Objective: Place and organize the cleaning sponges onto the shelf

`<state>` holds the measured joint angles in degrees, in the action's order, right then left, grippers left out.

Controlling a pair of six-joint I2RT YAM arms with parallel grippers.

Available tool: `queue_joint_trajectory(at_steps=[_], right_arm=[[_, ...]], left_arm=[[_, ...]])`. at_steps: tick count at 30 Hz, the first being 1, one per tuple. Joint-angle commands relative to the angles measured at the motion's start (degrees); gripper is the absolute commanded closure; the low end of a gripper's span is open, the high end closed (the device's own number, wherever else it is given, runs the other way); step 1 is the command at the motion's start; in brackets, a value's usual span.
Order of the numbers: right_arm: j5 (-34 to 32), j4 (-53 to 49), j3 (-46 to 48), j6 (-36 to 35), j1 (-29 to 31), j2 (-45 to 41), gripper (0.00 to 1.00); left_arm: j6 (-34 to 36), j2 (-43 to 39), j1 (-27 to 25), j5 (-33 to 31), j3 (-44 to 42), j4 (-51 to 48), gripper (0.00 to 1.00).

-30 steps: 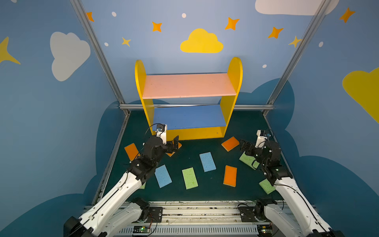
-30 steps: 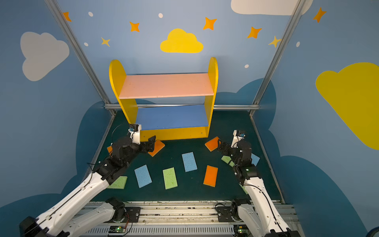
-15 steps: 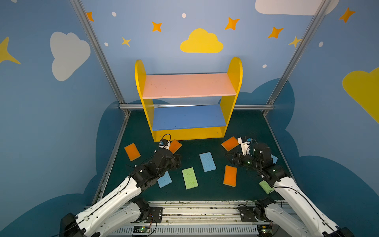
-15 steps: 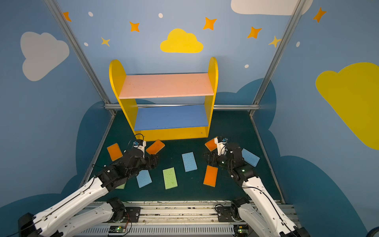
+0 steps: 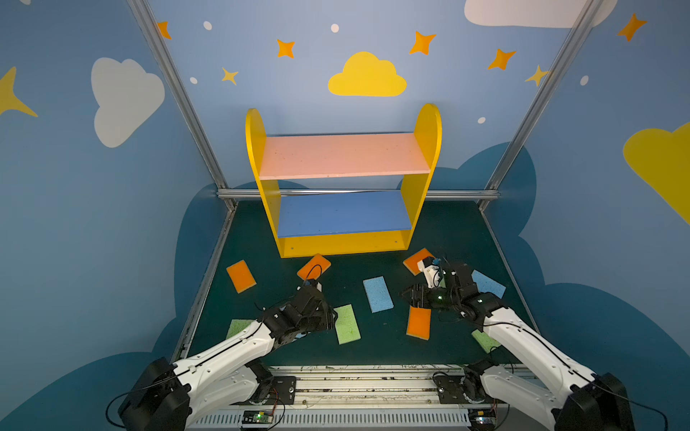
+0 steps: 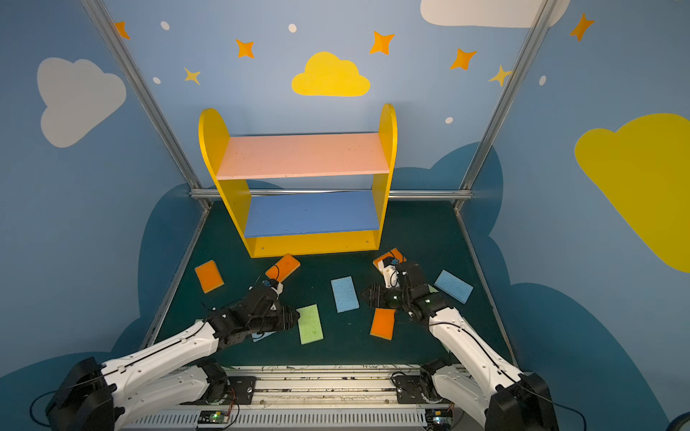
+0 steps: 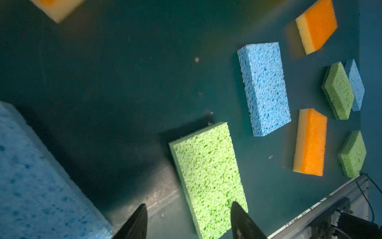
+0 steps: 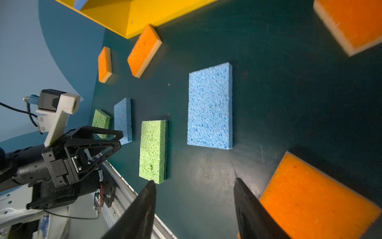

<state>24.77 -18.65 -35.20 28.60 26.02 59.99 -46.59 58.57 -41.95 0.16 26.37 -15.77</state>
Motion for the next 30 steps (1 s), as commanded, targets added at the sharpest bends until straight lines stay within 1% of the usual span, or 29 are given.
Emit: queue_joint_trajectory(at_steps=[1, 6, 8, 9, 11, 13, 15, 17, 20, 24, 30], right_arm=[[2.29, 0.18, 0.51, 3.53, 0.99, 2.59, 0.41], [2.53, 2.41, -1.54, 2.19, 1.45, 5.74, 0.4], [2.33, 3.36, -3.0, 1.95, 1.4, 8.36, 0.4], [2.68, 3.63, -4.8, 1.44, 1.23, 10.23, 0.4], [3.42, 2.65, -7.82, 0.4, 1.02, 13.18, 0.4], [4.02, -0.82, -11.83, -0.25, 0.67, 16.49, 0.4], [5.4, -2.91, -14.85, -1.16, 0.39, 19.69, 0.4], [7.68, -2.34, -15.52, -0.74, 0.07, 21.46, 0.41], [10.01, 1.13, -13.81, 0.65, 0.0, 22.29, 0.41], [7.95, 0.94, -12.49, 0.11, 0.05, 21.39, 0.41], [7.11, -0.27, -12.35, -0.69, 0.02, 18.97, 0.41]], left_arm=[[-1.75, 0.43, -0.4, 3.53, -1.42, 6.56, 0.39], [-5.64, 0.32, -1.05, 4.23, -5.11, 10.77, 0.45], [-7.58, 0.05, -2.49, 3.0, -6.08, 11.71, 0.46], [-8.52, -0.2, -4.0, 1.48, -6.29, 11.77, 0.46], [-9.37, -0.47, -6.09, -0.94, -6.02, 11.02, 0.45], [-9.75, 0.08, -7.7, -2.58, -5.04, 9.88, 0.45], [-10.07, 1.27, -8.26, -2.84, -4.29, 9.49, 0.43], [-10.49, 3.0, -8.41, -2.67, -3.93, 9.58, 0.44], [-10.58, 6.23, -8.58, -2.62, -3.33, 10.38, 0.48], [-10.34, 10.09, -8.62, -2.32, -2.04, 11.48, 0.54], [-9.32, 14.99, -8.49, -1.4, 0.52, 12.34, 0.73]])
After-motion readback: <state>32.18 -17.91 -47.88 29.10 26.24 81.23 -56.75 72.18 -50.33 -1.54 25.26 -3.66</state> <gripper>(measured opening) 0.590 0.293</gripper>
